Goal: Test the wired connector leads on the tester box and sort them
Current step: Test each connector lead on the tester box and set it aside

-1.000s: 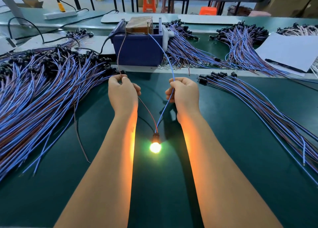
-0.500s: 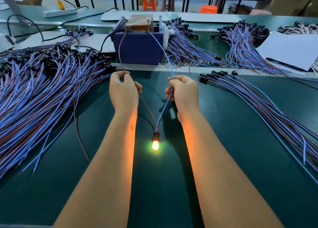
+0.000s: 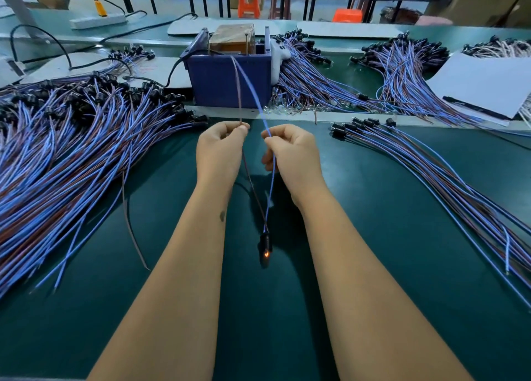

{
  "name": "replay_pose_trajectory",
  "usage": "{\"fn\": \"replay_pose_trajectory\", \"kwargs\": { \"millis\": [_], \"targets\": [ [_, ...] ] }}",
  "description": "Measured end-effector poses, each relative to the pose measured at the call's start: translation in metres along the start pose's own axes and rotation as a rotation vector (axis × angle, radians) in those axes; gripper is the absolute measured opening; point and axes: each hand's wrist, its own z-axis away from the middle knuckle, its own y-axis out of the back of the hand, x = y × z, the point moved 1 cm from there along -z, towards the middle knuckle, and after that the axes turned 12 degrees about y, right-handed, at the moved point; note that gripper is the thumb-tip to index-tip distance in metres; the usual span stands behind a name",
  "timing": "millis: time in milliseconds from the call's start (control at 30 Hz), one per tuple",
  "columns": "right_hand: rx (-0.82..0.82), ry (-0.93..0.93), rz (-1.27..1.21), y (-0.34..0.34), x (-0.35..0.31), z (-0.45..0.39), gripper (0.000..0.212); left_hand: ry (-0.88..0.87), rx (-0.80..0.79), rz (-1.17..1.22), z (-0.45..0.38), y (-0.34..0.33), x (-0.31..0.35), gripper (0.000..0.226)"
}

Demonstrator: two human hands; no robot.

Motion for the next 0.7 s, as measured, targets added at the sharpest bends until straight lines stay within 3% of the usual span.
{"fn": "replay_pose_trajectory", "kwargs": {
  "millis": [200, 333, 500, 567, 700],
  "targets": [
    [-0.194, 0.098, 0.172, -0.008, 0.0, 0.003, 0.025, 0.059, -0.178, 0.111, 0.004, -0.004, 0.004, 0.014],
    [-0.264, 0.039, 0.064, 0.0, -0.005, 0.003, 0.02, -0.02, -0.088, 0.184, 0.001, -0.002, 0.005, 0.013],
    [-0.424, 0.02, 0.206, 0.011, -0.008, 0.004, 0.009, -0.099, 0.005, 0.299, -0.001, 0.003, 0.007, 0.019],
    [-0.389, 0.028, 0.231, 0.012, -0.007, 0.003, 0.013, -0.069, -0.027, 0.346, 0.001, 0.004, 0.008, 0.018],
    [-0.169, 0.1, 0.193, 0.012, -0.009, 0.0, 0.019, -0.014, -0.128, 0.494, 0.002, 0.003, 0.011, 0.016]
  ]
}}
